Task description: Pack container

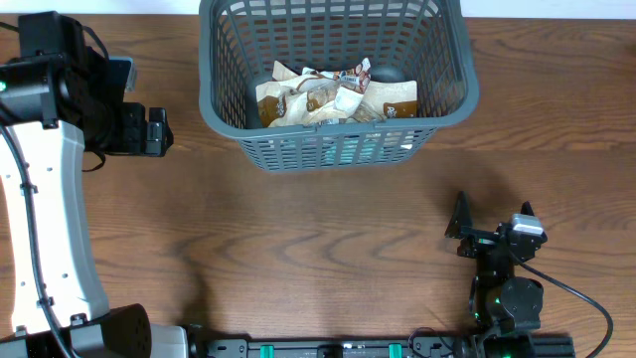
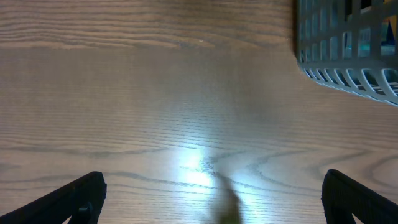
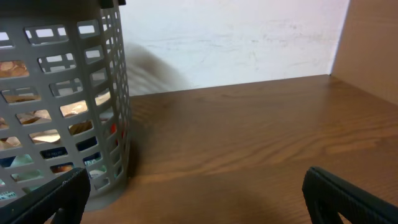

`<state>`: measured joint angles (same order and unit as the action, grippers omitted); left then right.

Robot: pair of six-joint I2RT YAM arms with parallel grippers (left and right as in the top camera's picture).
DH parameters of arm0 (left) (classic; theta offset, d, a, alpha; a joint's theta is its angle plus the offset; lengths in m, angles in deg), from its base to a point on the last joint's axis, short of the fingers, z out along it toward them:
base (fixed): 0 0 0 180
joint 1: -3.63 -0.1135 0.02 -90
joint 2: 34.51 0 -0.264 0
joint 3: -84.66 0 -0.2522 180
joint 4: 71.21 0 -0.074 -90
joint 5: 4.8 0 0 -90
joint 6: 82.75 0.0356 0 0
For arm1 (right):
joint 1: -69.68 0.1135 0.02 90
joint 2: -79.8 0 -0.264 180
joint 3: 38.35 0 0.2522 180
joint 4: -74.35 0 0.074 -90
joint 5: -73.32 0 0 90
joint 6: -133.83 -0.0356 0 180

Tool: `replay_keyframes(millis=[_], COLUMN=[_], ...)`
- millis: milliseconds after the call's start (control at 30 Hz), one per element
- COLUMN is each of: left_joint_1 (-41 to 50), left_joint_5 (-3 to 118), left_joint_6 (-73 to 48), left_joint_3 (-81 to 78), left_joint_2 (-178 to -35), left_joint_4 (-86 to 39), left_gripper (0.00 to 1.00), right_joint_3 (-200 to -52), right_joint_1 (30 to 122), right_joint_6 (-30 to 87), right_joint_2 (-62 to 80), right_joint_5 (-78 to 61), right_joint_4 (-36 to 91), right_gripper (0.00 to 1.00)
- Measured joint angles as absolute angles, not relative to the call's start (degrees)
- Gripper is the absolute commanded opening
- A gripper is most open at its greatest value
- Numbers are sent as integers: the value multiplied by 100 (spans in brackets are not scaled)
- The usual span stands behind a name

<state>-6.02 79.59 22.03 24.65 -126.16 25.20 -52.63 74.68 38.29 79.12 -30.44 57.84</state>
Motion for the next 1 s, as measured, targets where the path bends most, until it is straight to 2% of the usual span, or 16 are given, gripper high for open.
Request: replay_keyframes(millis=[300,633,833,1000], left_joint_1=[-602,-160,347,406], left_joint_5=[7933,7037,6873,6867], left_joint_6=[2203,2214,2514,2693], left_joint_3=[2463,2310,1888,1171], left_joint_2=[-12616,-12616,-12599,-12507], left_joint_4=[2218,-2149,-3580,-4509], left_gripper=[99,98,99,99], right_joint_3=[-5263,-5263,-5263,-5263], right_joint_1=[7468,7468,7468,7468], right_joint_6=[3829,3823,3816,3816], right_joint_2=[7912,7912,7912,7912], right_joint_5=[-3044,-3064,-3064,-3064], right_joint_4=[5784,5789,5789,5789], right_gripper=[99,99,99,99])
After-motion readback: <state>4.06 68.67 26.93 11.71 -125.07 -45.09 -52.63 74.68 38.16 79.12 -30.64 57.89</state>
